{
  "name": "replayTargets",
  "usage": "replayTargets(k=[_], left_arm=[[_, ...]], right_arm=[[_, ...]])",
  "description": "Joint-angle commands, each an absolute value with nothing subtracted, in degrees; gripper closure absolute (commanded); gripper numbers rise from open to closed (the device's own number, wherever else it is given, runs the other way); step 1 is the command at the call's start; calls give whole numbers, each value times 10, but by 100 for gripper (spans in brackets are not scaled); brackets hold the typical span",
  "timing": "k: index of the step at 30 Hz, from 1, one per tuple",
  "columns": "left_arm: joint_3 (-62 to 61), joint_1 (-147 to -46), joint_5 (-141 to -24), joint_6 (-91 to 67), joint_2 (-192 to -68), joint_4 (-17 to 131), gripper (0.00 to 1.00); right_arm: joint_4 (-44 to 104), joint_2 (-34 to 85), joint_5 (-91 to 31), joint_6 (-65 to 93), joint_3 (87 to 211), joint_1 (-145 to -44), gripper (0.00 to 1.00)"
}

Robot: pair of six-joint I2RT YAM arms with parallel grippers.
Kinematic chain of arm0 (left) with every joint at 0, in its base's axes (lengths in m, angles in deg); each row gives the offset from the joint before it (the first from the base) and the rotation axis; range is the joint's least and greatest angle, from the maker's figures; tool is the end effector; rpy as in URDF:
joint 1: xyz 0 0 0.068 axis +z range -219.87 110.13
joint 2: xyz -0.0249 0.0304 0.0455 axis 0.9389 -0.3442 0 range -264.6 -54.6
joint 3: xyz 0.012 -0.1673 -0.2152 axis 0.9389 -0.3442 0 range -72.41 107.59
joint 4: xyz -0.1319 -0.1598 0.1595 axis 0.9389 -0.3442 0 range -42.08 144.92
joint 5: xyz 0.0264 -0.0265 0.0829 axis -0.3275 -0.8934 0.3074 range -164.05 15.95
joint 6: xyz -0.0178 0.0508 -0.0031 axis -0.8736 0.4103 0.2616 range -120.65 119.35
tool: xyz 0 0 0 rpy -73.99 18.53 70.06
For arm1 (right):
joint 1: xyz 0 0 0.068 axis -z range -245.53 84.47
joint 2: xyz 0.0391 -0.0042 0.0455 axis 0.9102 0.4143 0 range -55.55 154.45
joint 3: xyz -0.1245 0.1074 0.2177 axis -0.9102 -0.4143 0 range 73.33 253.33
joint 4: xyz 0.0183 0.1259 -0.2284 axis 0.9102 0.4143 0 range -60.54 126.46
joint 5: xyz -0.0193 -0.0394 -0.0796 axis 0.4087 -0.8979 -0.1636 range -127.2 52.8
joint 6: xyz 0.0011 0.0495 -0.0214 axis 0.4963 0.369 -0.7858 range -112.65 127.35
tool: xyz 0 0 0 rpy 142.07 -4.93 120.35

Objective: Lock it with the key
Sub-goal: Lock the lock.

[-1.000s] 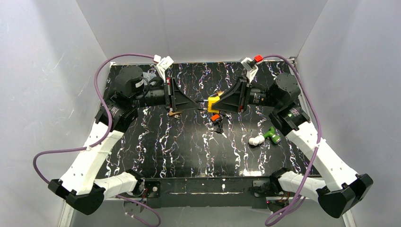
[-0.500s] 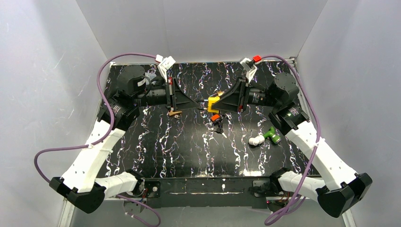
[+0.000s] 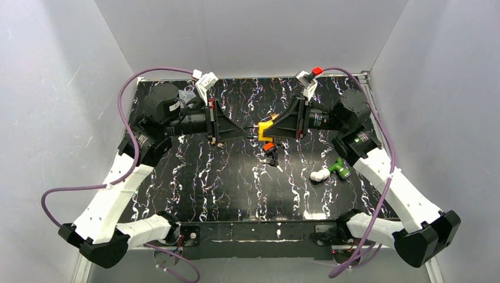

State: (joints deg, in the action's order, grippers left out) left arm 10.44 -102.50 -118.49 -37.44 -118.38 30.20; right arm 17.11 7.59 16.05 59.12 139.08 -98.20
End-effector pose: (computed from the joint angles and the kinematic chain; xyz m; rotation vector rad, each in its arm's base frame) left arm 0.1669 -0.1366 0.4774 0.5925 1.7985 -1.5125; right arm 0.1823 0.1507 0.4448 -0.6769 1.5496 1.7648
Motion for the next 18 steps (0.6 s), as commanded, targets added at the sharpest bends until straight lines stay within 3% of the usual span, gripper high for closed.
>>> replayTargets(k=[1,18], left_arm=[[94,-1054,-1186,-368,-1194,321,100],[94,-1076,-1168,-352,-1200,313,100]], right_arm=[[137,88,153,589,1413,-1011,99],[141,112,144,597,1431,-1040,99]])
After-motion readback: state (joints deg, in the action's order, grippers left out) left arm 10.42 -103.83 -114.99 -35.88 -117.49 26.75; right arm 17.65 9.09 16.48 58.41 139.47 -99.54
